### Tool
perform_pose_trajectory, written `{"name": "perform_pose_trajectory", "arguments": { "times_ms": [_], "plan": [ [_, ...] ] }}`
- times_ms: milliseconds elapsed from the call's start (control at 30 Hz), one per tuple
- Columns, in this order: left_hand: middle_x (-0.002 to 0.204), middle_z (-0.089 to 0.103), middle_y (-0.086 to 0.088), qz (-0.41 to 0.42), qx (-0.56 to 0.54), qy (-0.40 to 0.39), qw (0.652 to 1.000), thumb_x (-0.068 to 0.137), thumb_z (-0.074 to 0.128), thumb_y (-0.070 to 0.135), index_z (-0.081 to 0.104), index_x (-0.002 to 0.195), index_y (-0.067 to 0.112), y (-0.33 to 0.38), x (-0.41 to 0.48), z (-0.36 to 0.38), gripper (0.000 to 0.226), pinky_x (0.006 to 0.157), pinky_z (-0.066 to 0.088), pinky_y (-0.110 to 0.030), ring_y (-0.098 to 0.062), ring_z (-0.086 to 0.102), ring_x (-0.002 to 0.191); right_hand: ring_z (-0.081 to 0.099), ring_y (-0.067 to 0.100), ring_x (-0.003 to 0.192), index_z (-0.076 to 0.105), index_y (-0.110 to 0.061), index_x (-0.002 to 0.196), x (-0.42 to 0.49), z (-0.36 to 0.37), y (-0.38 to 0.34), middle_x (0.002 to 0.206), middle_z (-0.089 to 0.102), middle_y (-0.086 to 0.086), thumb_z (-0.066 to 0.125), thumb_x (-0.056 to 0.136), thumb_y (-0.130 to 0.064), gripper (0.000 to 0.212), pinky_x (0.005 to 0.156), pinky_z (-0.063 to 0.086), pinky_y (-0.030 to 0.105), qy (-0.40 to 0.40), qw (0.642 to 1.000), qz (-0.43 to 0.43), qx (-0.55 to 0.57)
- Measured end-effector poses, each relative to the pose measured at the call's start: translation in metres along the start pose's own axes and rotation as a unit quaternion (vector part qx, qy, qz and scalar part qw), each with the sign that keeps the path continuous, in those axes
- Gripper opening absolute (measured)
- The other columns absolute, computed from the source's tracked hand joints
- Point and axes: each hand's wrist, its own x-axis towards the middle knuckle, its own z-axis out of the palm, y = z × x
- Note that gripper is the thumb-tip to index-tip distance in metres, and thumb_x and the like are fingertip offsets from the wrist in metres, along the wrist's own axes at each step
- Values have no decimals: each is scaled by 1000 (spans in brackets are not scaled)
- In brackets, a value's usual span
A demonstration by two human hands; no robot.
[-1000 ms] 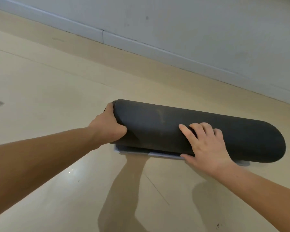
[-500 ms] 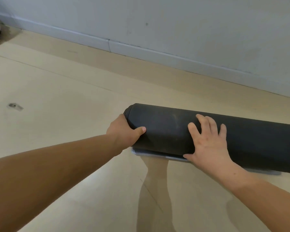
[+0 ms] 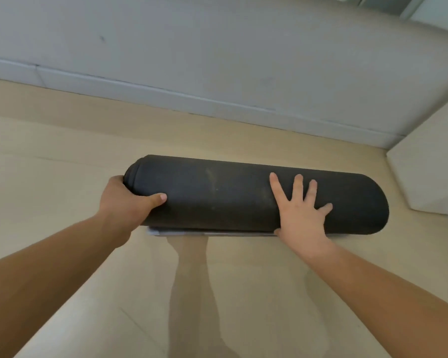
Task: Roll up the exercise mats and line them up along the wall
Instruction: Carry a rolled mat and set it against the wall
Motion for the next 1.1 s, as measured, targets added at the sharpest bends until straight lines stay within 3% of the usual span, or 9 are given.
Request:
{"name": "perform_pose_trajectory", "arguments": {
  "times_ms": [167, 300, 467, 767, 1000, 1100],
  "plan": [
    [127, 59, -2, 39, -15, 16, 999, 78, 94, 29, 49, 142, 12, 16, 9, 34, 80, 90, 52, -40, -28, 59, 111, -2, 52, 158, -39, -39, 153, 39, 5, 22, 171, -7, 22, 85, 87, -35, 141, 108, 33, 79, 25, 999, 6, -33],
    [123, 53, 3, 71, -16, 22, 997, 84, 88, 29, 44, 143, 16, 32, 14, 72, 75, 90, 49, -38, -25, 53, 107, -6, 50, 158, -40, -40, 152, 62, 8, 41, 171, -15, 20, 86, 85, -32, 143, 110, 35, 78, 44, 998, 36, -13],
    [122, 52, 4, 90, -4, 19, 996, 89, 84, 30, 43, 142, 17, 60, 29, 104, 69, 90, 50, -39, -25, 53, 107, -13, 46, 159, -35, -49, 154, 84, 10, 54, 172, -17, 14, 79, 86, -59, 133, 113, 28, 79, 37, 999, 18, 22],
    [120, 53, 1, 85, 61, -13, 994, 92, 80, 37, 44, 136, 16, 112, 51, 167, 61, 93, 54, -46, -30, 56, 107, -14, 43, 160, -35, -51, 153, 149, 26, 106, 172, -17, 12, 78, 88, -55, 130, 115, 29, 77, 63, 995, 68, 28],
    [124, 57, -6, 39, 82, -21, 996, 93, 75, 50, 43, 141, 20, 138, 66, 213, 65, 71, 51, -42, -34, 58, 101, -15, 46, 159, -29, -54, 155, 179, 21, 136, 172, -19, 14, 84, 87, -48, 132, 113, 32, 76, 45, 991, 97, 80],
    [124, 56, -4, 34, 43, -1, 999, 93, 77, 45, 45, 139, 21, 144, 69, 225, 60, 71, 49, -42, -34, 56, 101, -16, 45, 159, -17, -56, 159, 186, 13, 143, 173, -16, 13, 76, 77, -75, 126, 116, 27, 76, 23, 988, 73, 133]
  ]
}}
